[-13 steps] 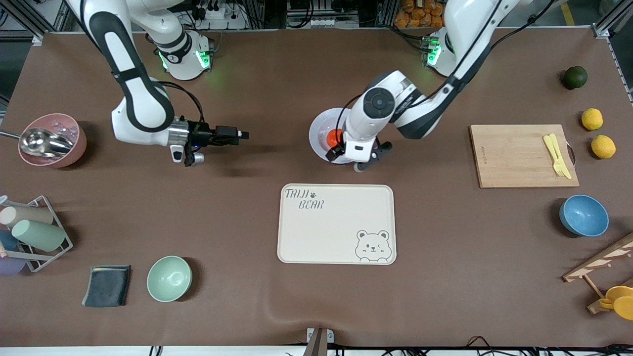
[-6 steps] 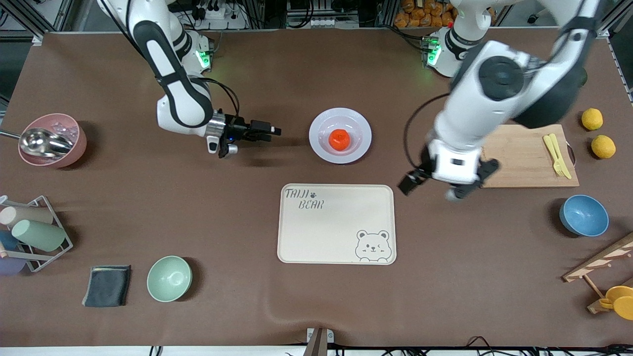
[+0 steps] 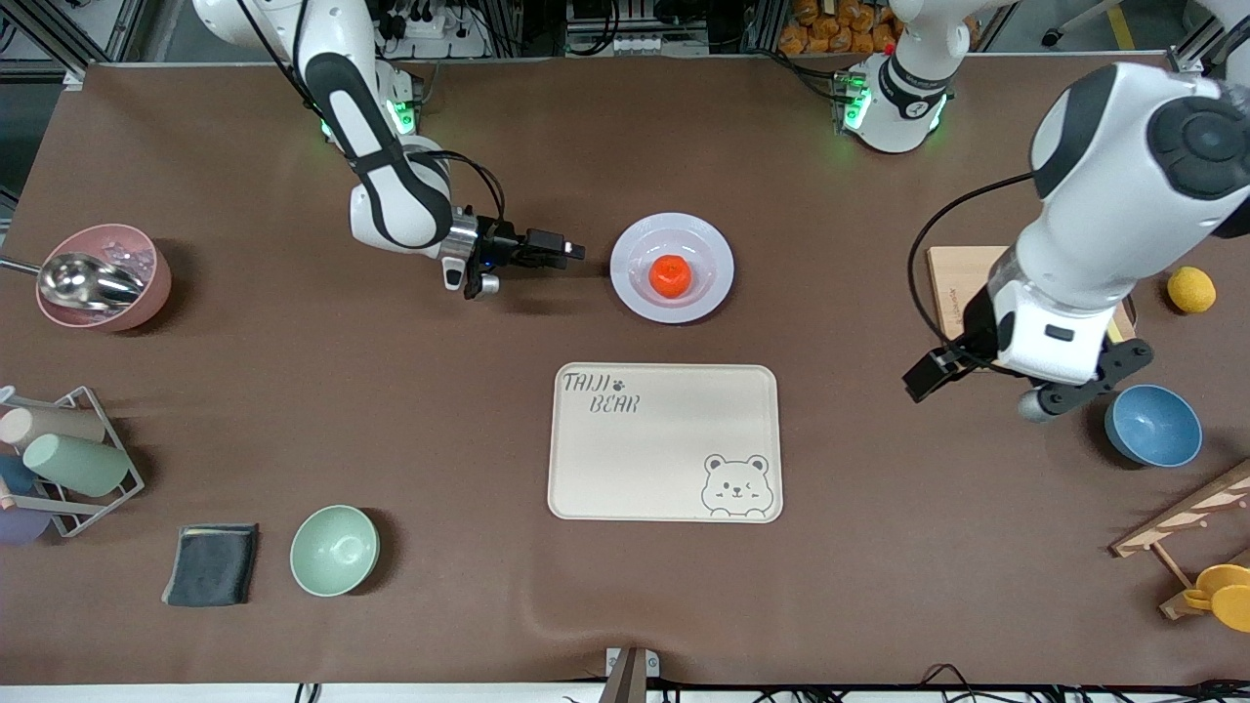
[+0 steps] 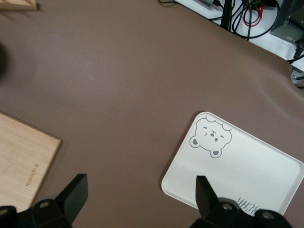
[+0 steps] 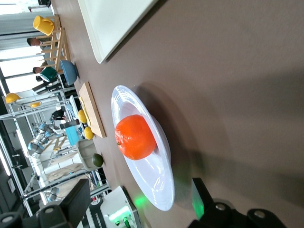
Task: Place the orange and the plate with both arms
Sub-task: 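Withdraw the left gripper while the right gripper reaches the plate rim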
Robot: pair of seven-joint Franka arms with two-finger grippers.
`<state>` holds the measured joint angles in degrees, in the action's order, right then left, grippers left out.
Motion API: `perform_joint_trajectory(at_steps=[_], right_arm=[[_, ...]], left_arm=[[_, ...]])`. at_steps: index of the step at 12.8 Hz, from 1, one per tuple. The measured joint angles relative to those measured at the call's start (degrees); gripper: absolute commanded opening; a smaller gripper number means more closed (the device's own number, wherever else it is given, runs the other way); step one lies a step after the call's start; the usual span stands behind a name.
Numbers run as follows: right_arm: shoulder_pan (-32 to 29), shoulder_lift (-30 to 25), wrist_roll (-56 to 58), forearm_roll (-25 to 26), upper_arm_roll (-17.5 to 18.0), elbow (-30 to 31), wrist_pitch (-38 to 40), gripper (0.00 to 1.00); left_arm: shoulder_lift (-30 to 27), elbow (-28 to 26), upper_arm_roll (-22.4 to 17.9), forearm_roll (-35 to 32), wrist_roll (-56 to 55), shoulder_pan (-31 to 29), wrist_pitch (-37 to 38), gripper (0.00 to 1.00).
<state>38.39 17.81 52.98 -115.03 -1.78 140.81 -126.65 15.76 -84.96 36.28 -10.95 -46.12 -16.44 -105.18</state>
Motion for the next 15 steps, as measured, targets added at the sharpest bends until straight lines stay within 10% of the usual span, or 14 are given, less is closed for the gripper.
perform_joint_trajectory(at_steps=[6,12,15], right_arm=[[4.4,5.6,4.5,-8.5,0.0,-3.3,-0.1,0.71],[7.3,8.0,5.0,-13.1,0.0,-5.4,-0.3,0.65],[8.1,8.7,5.0,-13.8,0.0,-5.9,-0.7,0.61]], left_arm=[[-2.7,3.9,-1.1,0.0,10.6,-1.2,5.9,1.0],[-11.3,4.0,-24.2,6.9,28.2,12.7,12.2,1.0],[-11.6,3.5,-26.5,7.0,30.0,14.7,13.3,1.0]])
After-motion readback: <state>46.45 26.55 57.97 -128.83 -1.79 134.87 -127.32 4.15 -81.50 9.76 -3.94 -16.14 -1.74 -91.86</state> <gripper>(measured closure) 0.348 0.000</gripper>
